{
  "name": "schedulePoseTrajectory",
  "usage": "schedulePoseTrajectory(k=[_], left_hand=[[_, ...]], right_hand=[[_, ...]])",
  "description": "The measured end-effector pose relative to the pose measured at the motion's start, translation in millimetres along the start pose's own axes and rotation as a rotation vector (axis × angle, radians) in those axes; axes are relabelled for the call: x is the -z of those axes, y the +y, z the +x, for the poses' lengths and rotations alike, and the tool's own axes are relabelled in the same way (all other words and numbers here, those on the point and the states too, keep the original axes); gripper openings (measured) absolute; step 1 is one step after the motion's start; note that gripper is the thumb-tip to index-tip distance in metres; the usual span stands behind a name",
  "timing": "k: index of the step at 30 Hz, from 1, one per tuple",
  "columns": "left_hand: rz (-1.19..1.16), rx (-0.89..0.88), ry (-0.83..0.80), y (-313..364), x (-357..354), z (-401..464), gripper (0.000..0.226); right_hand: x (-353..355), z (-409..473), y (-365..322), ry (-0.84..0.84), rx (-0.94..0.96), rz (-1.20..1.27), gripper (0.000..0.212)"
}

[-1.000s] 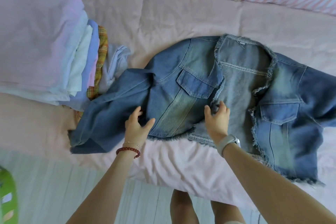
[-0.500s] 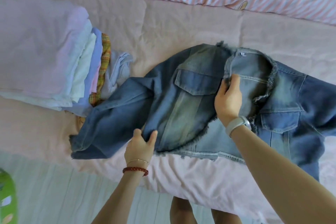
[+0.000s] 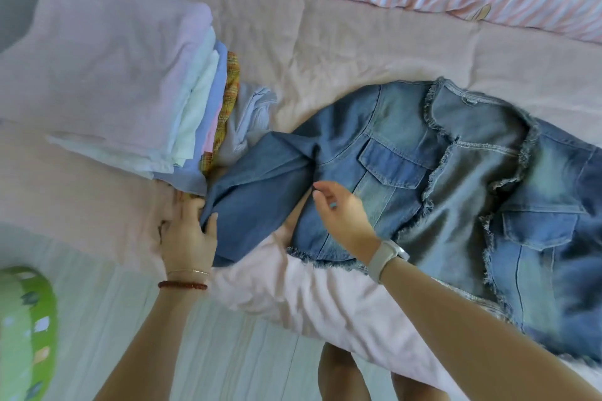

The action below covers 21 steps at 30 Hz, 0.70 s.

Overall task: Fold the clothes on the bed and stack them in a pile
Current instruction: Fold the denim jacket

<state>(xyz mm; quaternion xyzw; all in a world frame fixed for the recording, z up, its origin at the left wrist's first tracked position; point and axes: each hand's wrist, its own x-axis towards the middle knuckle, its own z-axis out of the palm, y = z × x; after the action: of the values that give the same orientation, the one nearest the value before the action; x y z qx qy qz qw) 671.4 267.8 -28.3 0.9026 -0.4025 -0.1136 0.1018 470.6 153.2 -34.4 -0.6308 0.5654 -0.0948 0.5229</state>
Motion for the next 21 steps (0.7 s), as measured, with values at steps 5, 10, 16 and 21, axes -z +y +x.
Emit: schedulePoseTrajectory(k=[5,10,16,21], left_hand=[[-0.162,-0.733,-0.345,17,12,-60,0.028],[-0.183,-0.172,-0.259,-2,-7,-47,0.04],[0.04,0.146,-0.677,-14,-52,-58,0.065],[-0.259,0.088,-0.619,11,-62,-74,0.023]], right_hand=[[-49,6,-36,-0.113,-0.432,0.362,0.028],[-41,-7,-17,0.133,-0.327,0.351,0.025],[-10,-36,44,0.223,-0.454,0.308,0.027],[-11,-44,56,0.128,-0.493,0.259,0.021]])
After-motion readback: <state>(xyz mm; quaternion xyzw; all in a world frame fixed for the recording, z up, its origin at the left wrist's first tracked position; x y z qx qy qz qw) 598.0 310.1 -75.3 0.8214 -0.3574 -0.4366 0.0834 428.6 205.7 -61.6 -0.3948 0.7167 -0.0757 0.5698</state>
